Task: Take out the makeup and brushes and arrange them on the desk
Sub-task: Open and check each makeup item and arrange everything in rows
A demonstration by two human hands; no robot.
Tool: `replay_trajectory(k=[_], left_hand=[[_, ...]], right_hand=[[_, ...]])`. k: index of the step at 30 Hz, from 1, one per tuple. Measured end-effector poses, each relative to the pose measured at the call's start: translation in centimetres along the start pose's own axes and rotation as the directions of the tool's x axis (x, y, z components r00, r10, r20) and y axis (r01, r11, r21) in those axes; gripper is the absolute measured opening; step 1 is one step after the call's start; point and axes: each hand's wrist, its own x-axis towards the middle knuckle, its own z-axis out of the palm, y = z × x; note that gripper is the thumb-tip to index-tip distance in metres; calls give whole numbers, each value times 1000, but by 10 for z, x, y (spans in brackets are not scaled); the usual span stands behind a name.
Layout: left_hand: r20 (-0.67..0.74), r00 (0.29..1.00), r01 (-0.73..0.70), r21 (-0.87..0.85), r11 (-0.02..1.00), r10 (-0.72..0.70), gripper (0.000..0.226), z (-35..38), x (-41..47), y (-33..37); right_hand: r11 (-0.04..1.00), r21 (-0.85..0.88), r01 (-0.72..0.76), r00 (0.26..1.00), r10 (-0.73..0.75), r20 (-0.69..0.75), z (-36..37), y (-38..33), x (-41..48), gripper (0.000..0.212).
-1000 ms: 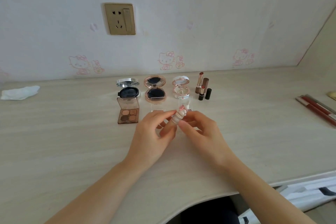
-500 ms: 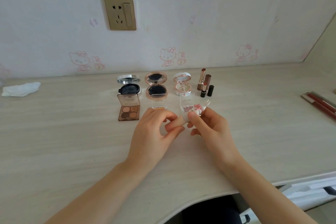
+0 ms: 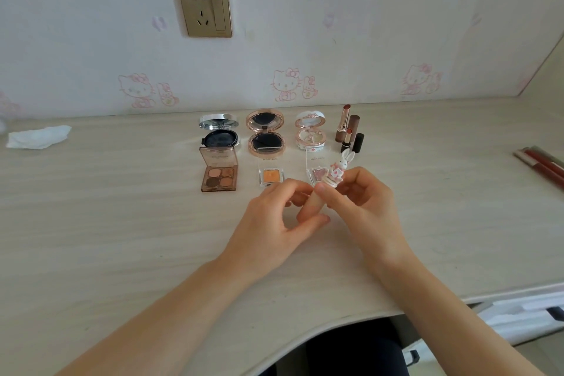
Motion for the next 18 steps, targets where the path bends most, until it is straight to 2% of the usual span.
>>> replay_trajectory(k=[5,10,15,18], left_hand=[[-59,998,29,7,1000,-29,25,-1,2,-1],[-2,996,92,-89,992,-93,20,-2,2,2],[-5,997,82,-44,996,-82,20,0,1,1],[-21,998,59,-6,998,-59,21,0,-1,1]], right_hand=[[999,-30,11,1000,-10,18,2,1,0,15],[998,-59,38,998,-35,57,0,3,-1,10],[1000,-10,-4,992,5,122,-3,-1,-4,20],[1000,-18,-7,997,8,77,-2,0,-3,22]])
